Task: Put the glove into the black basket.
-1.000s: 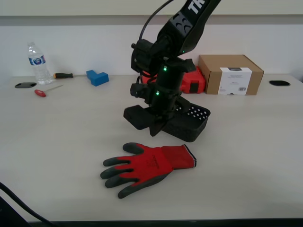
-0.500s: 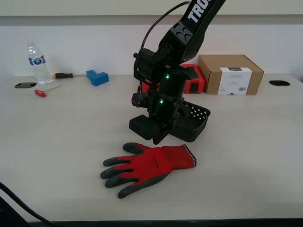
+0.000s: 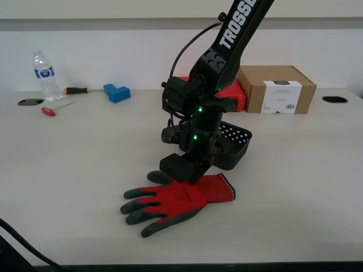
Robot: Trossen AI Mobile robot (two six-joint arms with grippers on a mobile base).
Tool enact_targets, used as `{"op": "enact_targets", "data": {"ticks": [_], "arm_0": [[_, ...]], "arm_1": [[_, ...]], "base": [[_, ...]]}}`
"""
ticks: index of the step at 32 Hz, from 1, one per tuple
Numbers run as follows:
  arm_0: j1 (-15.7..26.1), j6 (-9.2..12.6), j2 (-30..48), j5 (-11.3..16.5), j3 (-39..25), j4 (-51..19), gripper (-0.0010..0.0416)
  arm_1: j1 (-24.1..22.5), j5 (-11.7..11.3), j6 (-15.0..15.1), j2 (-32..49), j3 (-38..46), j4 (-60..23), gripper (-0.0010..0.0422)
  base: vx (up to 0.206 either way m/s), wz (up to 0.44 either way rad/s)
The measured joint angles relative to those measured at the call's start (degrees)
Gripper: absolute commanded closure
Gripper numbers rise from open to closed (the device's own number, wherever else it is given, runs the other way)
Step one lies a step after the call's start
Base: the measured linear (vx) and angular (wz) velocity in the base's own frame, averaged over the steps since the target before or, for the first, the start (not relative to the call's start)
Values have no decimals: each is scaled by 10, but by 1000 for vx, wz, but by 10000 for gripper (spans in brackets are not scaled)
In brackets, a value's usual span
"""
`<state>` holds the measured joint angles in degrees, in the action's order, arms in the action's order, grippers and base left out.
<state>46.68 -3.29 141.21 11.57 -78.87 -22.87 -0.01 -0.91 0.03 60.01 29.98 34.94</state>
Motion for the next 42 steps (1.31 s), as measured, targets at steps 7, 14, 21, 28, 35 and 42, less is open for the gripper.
{"op": "enact_targets", "data": {"ticks": [7,14,21,28,35,42], "arm_0": [[-1,-10,1,-18,1,23,236],[-1,-60,1,-54,21,54,146],[0,-90,1,-97,39,69,156],[1,-87,50,-87,27,78,172],[2,-87,52,-70,22,71,353],[-9,-83,16,-77,22,57,351]], "arm_1": [[0,0,0,0,0,0,412],[0,0,0,0,0,0,412],[0,0,0,0,0,-1,412],[0,0,0,0,0,0,412],[0,0,0,0,0,-1,412],[0,0,0,0,0,-5,412]], "base": [[0,0],[0,0],[0,0],[0,0],[0,0],[0,0]]}}
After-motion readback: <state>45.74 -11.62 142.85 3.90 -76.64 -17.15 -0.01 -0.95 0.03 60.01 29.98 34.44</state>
